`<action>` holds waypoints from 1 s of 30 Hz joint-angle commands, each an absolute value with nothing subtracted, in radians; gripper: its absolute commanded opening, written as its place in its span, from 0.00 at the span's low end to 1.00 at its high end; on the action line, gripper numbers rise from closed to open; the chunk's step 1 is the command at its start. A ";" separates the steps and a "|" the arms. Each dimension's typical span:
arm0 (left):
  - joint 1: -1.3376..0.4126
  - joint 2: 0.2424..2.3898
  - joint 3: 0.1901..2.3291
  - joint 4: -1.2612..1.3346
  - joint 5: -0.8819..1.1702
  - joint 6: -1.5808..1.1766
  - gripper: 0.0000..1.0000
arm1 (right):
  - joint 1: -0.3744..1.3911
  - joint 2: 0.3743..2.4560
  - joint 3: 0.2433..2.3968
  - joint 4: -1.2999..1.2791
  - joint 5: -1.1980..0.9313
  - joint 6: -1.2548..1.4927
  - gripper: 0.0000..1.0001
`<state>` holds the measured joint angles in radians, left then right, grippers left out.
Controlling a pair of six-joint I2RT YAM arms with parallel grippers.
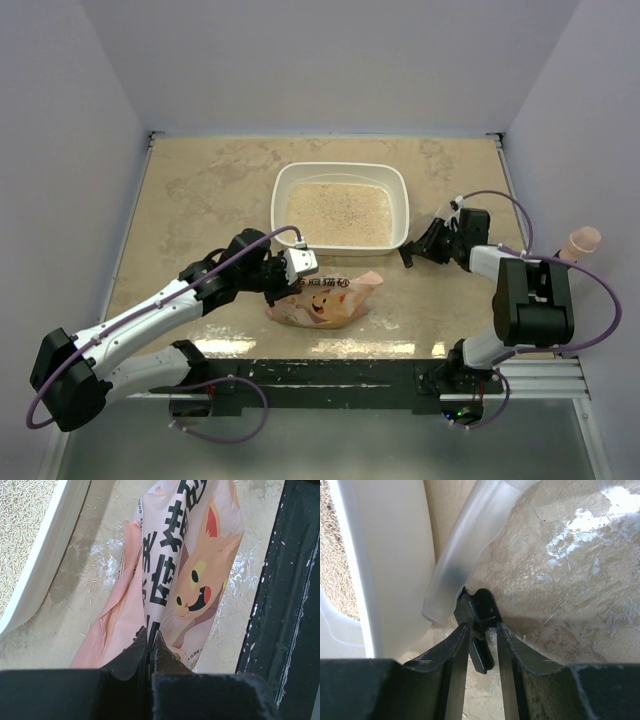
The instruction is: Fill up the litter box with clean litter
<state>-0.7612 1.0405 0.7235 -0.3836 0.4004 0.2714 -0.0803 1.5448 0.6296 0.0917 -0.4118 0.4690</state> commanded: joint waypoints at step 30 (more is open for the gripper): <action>-0.769 1.025 0.755 -0.239 0.489 0.250 0.00 | -0.084 1.545 0.614 0.210 -0.494 0.462 0.00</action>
<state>-0.7612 1.0412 0.7235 -0.3832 0.4019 0.2714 -0.0788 1.5681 0.6292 0.2043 -0.5072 0.4721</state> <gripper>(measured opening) 0.018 0.014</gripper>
